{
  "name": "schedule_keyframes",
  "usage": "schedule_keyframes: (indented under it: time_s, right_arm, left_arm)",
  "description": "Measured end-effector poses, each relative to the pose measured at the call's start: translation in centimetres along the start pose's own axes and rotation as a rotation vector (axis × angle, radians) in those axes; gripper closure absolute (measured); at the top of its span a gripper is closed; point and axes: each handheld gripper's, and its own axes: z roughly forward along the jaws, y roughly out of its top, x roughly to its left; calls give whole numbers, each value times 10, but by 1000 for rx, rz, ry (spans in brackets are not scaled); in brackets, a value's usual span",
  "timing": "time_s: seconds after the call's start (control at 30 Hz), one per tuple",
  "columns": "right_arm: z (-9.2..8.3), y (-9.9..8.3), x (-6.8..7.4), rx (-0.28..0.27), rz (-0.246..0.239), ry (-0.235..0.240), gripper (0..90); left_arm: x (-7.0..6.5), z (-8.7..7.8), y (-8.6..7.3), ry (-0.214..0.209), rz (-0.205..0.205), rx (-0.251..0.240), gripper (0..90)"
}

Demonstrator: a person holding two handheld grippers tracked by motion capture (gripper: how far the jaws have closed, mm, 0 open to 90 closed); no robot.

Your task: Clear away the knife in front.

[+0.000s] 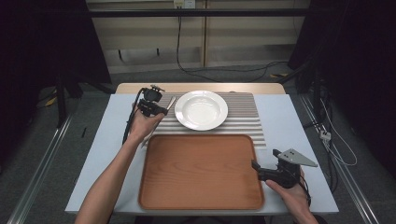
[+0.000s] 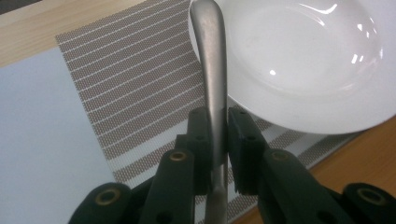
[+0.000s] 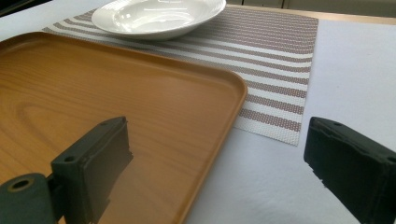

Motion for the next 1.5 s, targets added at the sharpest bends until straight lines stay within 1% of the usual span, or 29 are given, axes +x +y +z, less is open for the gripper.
schedule_keyframes:
  time_s: [0.07,0.1,0.17,0.33,0.37,0.4,0.43,0.47,0.57,0.63,0.67,0.73,0.77,0.83,0.87,0.97,1.03,1.1,1.13,1.2,1.27,1.3,1.43,1.47,1.5]
  right_arm:
    - [1,0,0,1,-4,1,67]
    - [1,0,0,1,-4,1,67]
    - [2,0,0,5,-4,1,67]
    - [1,0,1,1,-6,0,67]
    - [0,0,1,1,-5,0,67]
    - [0,0,1,1,-5,0,67]
    - [0,0,1,1,-5,0,67]
    - [0,0,1,1,-5,0,67]
    - [0,0,1,0,-5,0,67]
    - [0,0,1,2,-3,1,67]
    - [0,0,1,3,-5,0,67]
    - [0,0,1,2,-4,1,67]
    - [0,0,1,2,-4,1,67]
    - [1,0,2,5,-5,2,67]
    - [1,0,2,5,-6,2,67]
    - [1,0,2,4,-10,1,68]
    - [0,0,2,2,-7,2,68]
    - [0,0,2,3,-3,2,68]
    - [0,0,2,3,-6,3,68]
    - [1,0,2,2,-9,2,68]
    - [1,1,2,2,-9,3,67]
    - [1,1,2,2,-9,2,67]
    - [1,0,2,3,-9,4,68]
    - [1,0,2,2,-9,5,67]
    - [1,0,2,3,-10,5,68]
  left_arm:
    - [-2,-5,-3,-3,3,-9,800]
    - [-3,-7,-4,-12,4,-10,800]
    - [-6,-10,-6,-6,21,-2,800]
    - [-15,-19,-9,-6,41,-3,799]
    - [-17,-21,-10,0,43,-5,800]
    - [-19,-22,-10,15,53,-4,800]
    - [-21,-23,-11,16,63,-4,800]
    - [-22,-25,-12,2,61,-2,800]
    - [-28,-27,-15,2,66,-7,799]
    - [-32,-28,-18,-5,57,-15,799]
    - [-35,-29,-19,-3,63,-20,799]
    - [-40,-30,-23,-26,56,-29,799]
    - [-42,-31,-24,-31,63,-28,800]
    - [-48,-32,-26,-23,72,-32,799]
    - [-49,-32,-28,-33,64,-33,799]
    - [-54,-34,-32,-38,68,-20,799]
    - [-56,-34,-35,-45,58,-11,799]
    - [-59,-34,-38,-35,69,2,799]
    - [-59,-34,-39,-37,69,9,799]
    - [-61,-34,-43,-48,57,12,799]
    - [-62,-33,-47,-37,65,22,799]
    - [-63,-33,-49,-44,62,27,799]
    - [-64,-32,-56,-38,57,42,799]
    - [-65,-32,-58,-47,52,45,799]
    - [-66,-32,-60,-49,56,46,799]
